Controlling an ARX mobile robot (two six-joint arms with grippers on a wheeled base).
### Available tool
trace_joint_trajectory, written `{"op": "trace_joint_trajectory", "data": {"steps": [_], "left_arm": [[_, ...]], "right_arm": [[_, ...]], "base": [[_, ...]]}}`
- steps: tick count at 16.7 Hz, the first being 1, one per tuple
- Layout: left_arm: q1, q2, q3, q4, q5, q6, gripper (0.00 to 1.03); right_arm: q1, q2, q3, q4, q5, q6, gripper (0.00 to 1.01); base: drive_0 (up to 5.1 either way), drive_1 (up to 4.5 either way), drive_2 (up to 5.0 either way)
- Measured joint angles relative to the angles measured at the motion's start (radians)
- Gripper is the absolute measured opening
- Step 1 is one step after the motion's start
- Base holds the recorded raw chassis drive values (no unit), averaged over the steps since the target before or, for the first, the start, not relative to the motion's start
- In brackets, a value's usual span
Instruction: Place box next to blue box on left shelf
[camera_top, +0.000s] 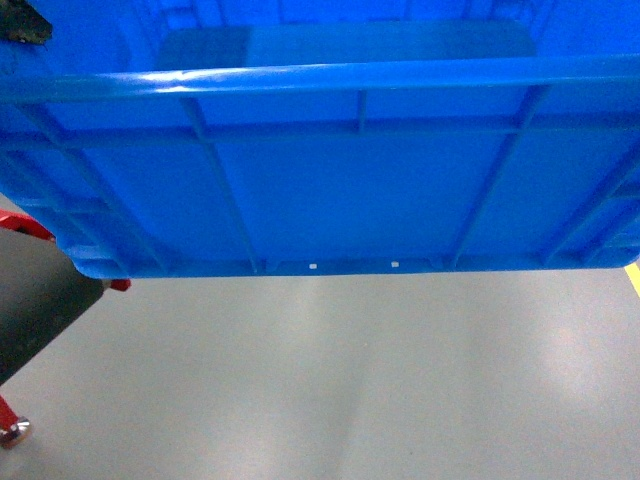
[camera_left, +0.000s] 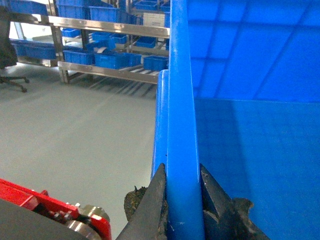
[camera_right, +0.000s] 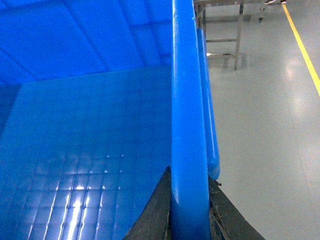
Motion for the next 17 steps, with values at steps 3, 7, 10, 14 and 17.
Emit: {"op": "trace_joint_trajectory", "data": {"steps": [3,7,10,14,17], "left_arm": [[0.0,0.0,0.0,0.0,0.0,0.0,0.1],[0.0,0.0,0.0,0.0,0.0,0.0,0.1],[-0.003,0.0,0.0,0.0,0.002,-0.001,0.1],[-0.004,-0.003,0.0,-0.005,0.0,-0.001,0.1],[-0.004,-0.003,0.0,-0.003,0.001,-0.002,0.1]], "right_arm": [[0.0,0.0,0.0,0.0,0.0,0.0,0.08],[0.0,0.0,0.0,0.0,0.0,0.0,0.08],[-0.002,0.0,0.0,0.0,0.003,-0.001,0.08],[-0.005,-0.001,-0.002,0.002,-0.001,-0.003,0.08],[-0.005,-0.001,-0.002,0.003,-0.002,-0.003,0.08]], "base": [[-1.5,-1.47,-1.5],[-1.5,-1.52,-1.5],[-0.9,-0.93,-0.9],[0.1,4.34,-4.2],[0.0,4.31,-4.3]]}}
